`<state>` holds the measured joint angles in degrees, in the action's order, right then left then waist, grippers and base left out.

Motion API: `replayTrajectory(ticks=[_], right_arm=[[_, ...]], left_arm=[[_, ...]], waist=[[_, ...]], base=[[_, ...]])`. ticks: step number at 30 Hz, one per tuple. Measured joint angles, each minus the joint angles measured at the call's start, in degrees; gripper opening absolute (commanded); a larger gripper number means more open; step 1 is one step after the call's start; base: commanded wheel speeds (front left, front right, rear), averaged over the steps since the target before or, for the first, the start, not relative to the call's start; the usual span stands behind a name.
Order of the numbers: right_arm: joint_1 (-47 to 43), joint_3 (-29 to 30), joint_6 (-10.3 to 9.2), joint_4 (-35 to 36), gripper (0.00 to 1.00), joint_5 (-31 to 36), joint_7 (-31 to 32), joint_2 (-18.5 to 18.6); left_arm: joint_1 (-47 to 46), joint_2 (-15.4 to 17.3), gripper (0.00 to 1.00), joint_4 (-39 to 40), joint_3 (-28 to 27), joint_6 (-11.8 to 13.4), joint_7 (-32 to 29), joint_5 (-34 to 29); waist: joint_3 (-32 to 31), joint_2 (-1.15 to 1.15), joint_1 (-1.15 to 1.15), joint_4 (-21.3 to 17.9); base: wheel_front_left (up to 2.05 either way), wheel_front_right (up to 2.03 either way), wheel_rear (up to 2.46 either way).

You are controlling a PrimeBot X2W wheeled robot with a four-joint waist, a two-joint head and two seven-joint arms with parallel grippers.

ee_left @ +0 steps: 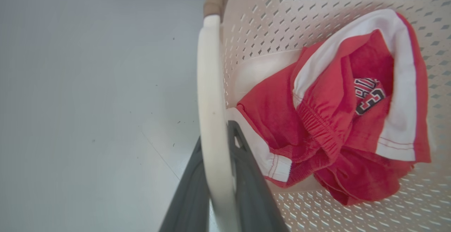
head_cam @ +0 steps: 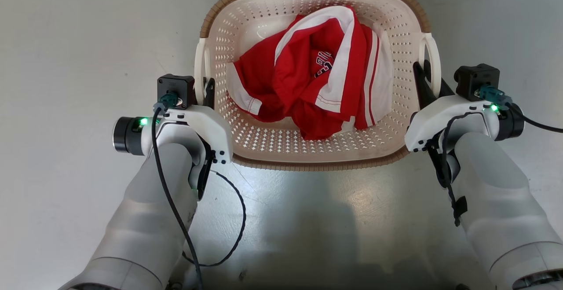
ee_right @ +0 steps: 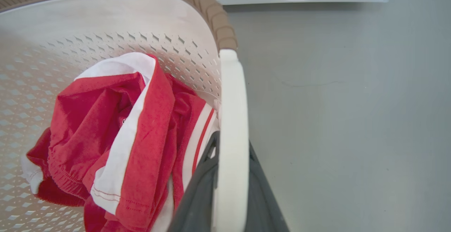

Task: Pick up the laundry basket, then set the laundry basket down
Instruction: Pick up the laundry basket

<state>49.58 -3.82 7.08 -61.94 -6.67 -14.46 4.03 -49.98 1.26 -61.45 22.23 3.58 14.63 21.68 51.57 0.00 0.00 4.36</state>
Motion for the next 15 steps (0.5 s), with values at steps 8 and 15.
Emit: replayTrajectory(ticks=[8,15], right_arm=[[-0.01,-1.25,0.00,-1.57,0.00,-1.79,0.00,-0.01],[-0.30,-2.90,0.00,-2.44,0.00,-3.23,0.01,-0.02]], left_arm=[[0.60,-0.14,0.00,-0.46,0.58,0.80,-0.01,0.96],[2.32,-0.15,0.00,-0.81,0.86,0.96,0.00,2.11]], waist=[[-3.34,0.00,0.00,-0.28],[-6.91,0.00,0.00,-0.80]], base=[[0.00,0.00,0.00],[0.00,0.00,0.00]])
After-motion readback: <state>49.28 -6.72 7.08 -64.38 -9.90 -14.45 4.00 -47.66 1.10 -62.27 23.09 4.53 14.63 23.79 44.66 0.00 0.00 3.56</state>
